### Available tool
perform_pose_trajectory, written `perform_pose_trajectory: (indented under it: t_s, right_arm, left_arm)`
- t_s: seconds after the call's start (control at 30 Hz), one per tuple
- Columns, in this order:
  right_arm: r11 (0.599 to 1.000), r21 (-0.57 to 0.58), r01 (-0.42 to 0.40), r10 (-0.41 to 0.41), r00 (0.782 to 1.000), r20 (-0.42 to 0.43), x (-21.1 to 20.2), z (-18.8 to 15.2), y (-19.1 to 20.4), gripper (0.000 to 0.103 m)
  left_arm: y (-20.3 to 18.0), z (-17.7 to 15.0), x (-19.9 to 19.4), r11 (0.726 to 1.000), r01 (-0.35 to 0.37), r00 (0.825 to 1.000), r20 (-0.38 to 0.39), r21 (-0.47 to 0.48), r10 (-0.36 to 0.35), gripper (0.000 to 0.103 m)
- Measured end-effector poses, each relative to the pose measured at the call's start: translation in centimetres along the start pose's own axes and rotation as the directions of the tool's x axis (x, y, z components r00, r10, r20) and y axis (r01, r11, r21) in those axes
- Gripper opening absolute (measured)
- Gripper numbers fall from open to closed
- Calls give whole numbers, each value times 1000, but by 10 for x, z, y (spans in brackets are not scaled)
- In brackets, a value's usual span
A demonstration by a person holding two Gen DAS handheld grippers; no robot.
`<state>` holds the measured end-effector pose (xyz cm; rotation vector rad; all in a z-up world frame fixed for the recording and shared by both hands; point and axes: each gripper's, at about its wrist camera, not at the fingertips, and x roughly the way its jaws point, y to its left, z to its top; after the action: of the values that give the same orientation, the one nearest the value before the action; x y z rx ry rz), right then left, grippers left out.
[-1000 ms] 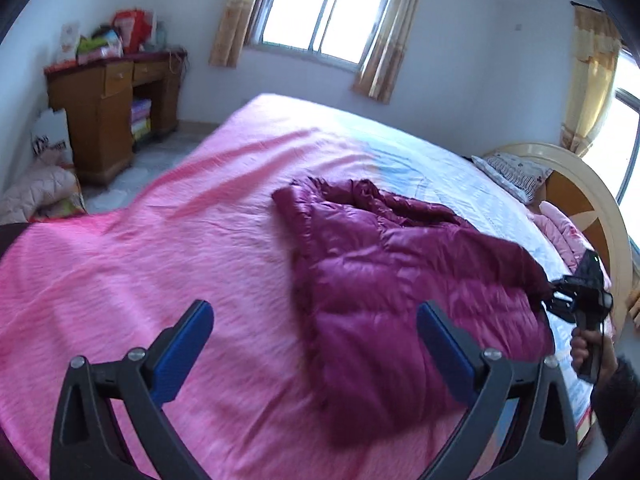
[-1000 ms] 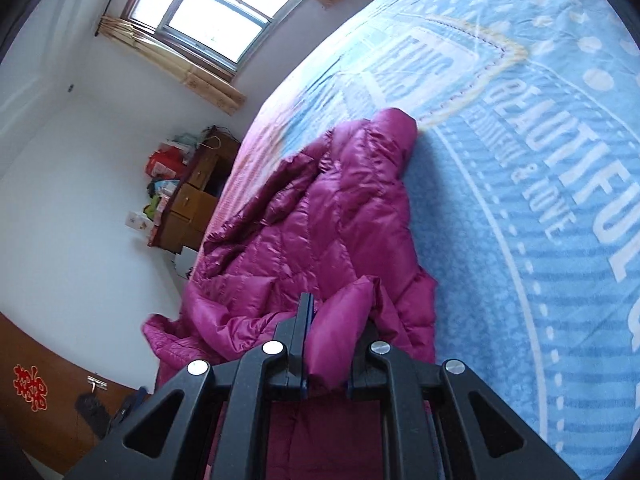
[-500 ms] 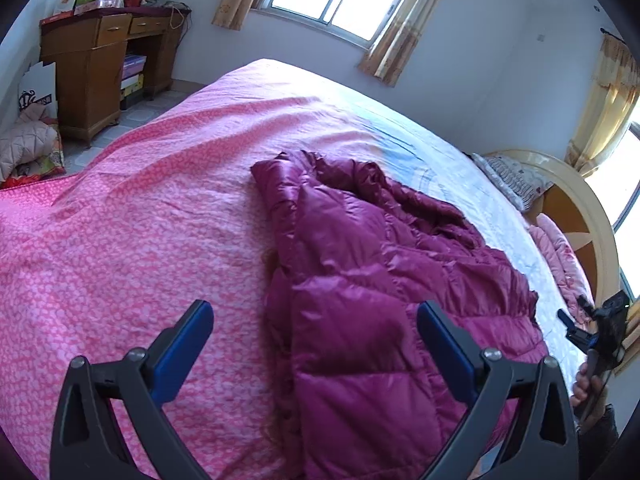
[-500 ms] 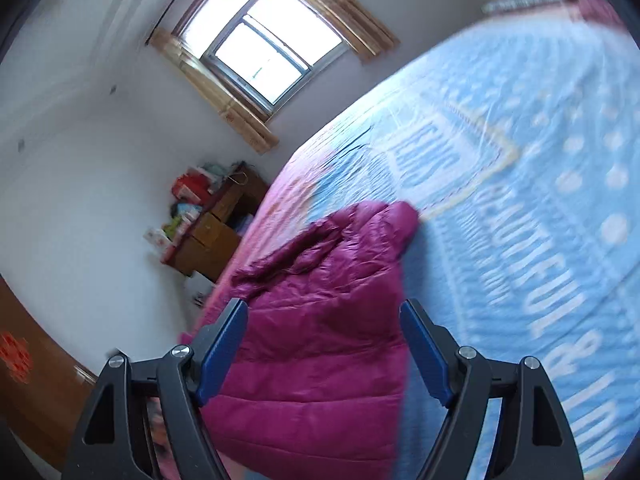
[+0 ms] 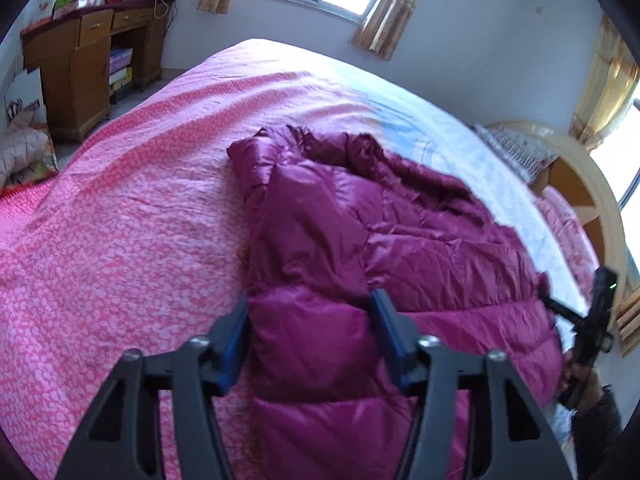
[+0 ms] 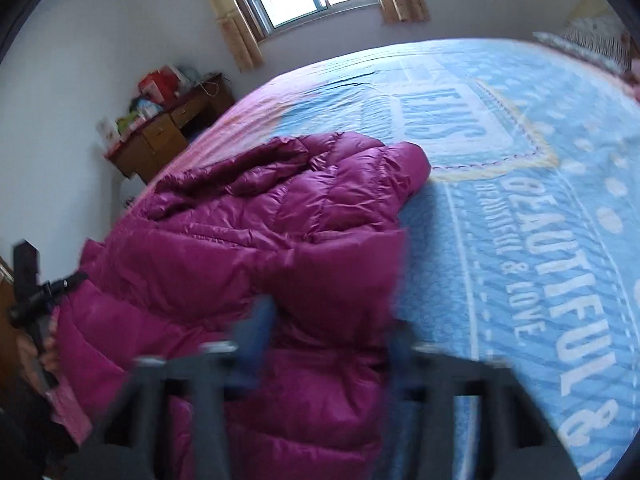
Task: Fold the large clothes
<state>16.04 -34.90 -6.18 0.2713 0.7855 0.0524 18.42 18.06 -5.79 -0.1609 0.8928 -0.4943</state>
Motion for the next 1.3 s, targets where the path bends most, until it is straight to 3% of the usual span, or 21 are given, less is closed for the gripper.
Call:
perform_pose_trajectory:
  t_s: [0.13,0.2,0.37,0.53,0.77,0.97,1.03,1.13,1.23,1.3]
  right_arm:
    - [999,41,13,-16,998,60,-22,-7,0,16]
    - [999,32,21,-24,995,99,-39,-12,8,15]
    - [997,-24,79,-73,979,188,-75,-21,33,15]
    - [989,-84,122,-95,957,275,-104,-22,56,15]
    - [978,-126,165,-107,921,374,-128,27,73,13]
    - [962,-130,242,-171,899,403,-94,115,71,13]
    - [954,-121,273,-206,894,398,-72,138,68,13]
    - [947,-89,308,-259,899,353,-24,160,60,13]
    - [934,-66,351,-321,906,278,32,161,45,13]
    - [924,-63,378,-355,905,234,64,153,35,13]
  left_arm:
    - [-16,-16,-19,994,-85,993,90,72,78,28]
    - [-21,-24,-31,991,-97,988,130,92,85,16]
    - [-29,-39,-50,985,-142,977,174,96,124,16]
    - [-34,-38,-71,990,-115,962,255,78,92,12]
    - [-42,24,-80,995,-93,944,322,28,79,10]
    - [-43,101,-45,992,-124,931,342,-33,127,10]
    - [-45,120,-22,985,-168,924,342,-33,169,10]
    - [-38,133,26,968,-243,921,300,-57,248,10]
    - [-25,127,78,947,-311,923,213,-79,320,10]
    - [-19,118,102,926,-371,908,181,-68,377,10]
